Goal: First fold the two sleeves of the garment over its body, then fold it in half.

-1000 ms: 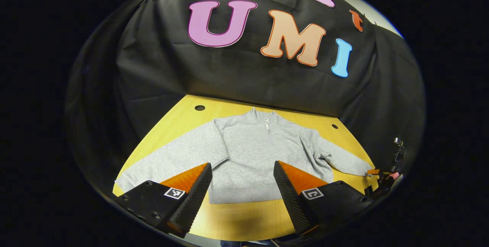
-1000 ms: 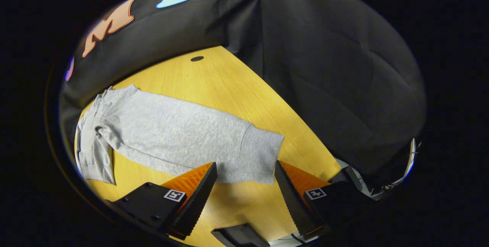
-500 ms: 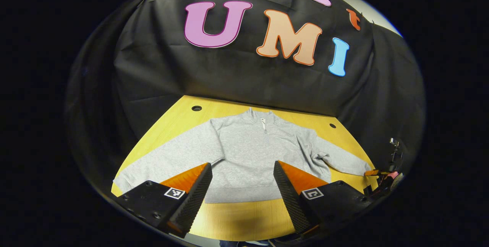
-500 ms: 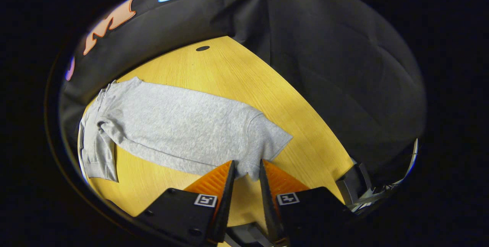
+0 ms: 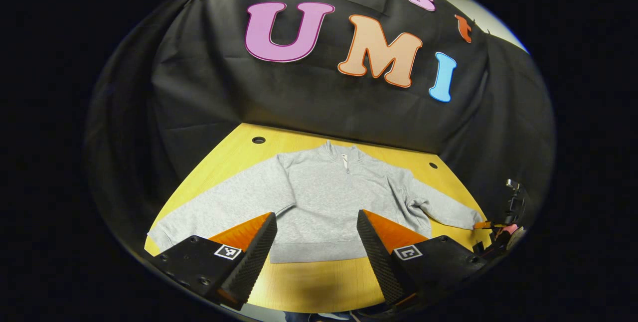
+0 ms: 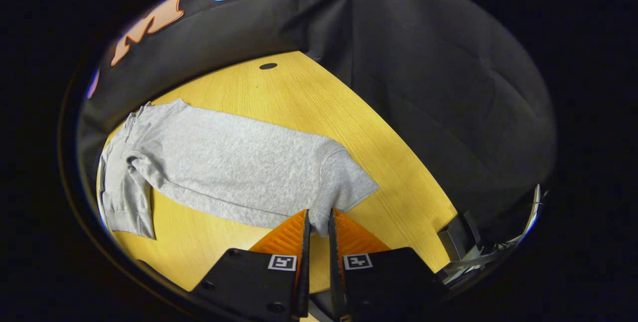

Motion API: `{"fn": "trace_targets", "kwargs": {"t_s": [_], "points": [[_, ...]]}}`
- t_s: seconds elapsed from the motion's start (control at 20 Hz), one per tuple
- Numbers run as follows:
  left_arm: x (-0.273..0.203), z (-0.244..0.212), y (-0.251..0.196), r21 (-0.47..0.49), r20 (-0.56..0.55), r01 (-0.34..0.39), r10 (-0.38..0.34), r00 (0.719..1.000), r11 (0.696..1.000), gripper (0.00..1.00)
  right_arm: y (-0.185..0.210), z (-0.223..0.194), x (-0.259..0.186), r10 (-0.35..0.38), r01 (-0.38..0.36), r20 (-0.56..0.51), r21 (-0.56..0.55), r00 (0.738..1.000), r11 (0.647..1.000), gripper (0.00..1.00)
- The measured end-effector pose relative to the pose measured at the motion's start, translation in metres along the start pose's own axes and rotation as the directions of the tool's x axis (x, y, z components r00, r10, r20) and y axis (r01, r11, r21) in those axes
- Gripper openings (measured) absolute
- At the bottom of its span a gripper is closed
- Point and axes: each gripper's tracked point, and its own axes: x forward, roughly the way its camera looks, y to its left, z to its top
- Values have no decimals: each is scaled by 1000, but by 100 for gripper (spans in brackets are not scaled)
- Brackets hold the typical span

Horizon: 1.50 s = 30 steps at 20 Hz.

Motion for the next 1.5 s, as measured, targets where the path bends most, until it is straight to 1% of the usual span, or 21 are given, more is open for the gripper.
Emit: {"fn": "trace_targets", "kwargs": {"t_s": [0.1,0.2,0.3,0.35,0.45,0.7,0.75,0.8,0.9,1.1,1.3,1.5], "points": [[0,1,1,-4,1,8,-8,1000,1000,94,12,7,-10,12,-12,29,12,1000,1000,20],[0,0,5,-9,0,17,-17,1000,1000,94,31,15,-22,39,-40,55,23,998,999,20],[0,-1,9,-15,0,27,-27,1000,1000,94,50,24,-32,60,-61,86,8,995,998,20],[-1,-2,12,-22,4,35,-35,999,999,94,62,29,-38,73,-73,99,0,992,997,18],[-1,-2,18,-39,5,55,-55,998,998,94,88,40,-50,101,-101,123,-13,987,995,20],[0,-9,35,-61,-7,75,-75,997,995,94,163,70,-74,188,-178,171,-69,967,982,20],[-2,-9,39,-64,-6,76,-77,997,995,94,178,76,-77,199,-187,180,-81,963,979,18],[-4,-8,43,-67,-4,77,-77,997,995,94,193,82,-81,213,-197,186,-99,959,975,20],[-4,-9,50,-74,-4,77,-77,997,994,94,228,91,-88,252,-229,195,-130,948,965,19],[-9,-13,74,-92,-9,62,-63,998,994,94,296,105,-103,326,-292,210,-179,922,940,20],[-19,-15,102,-107,-8,17,-18,1000,994,94,362,116,-111,399,-356,220,-211,890,910,20],[-29,-18,130,-122,-1,-38,38,999,992,94,436,123,-123,491,-445,209,-232,846,865,19]]}}
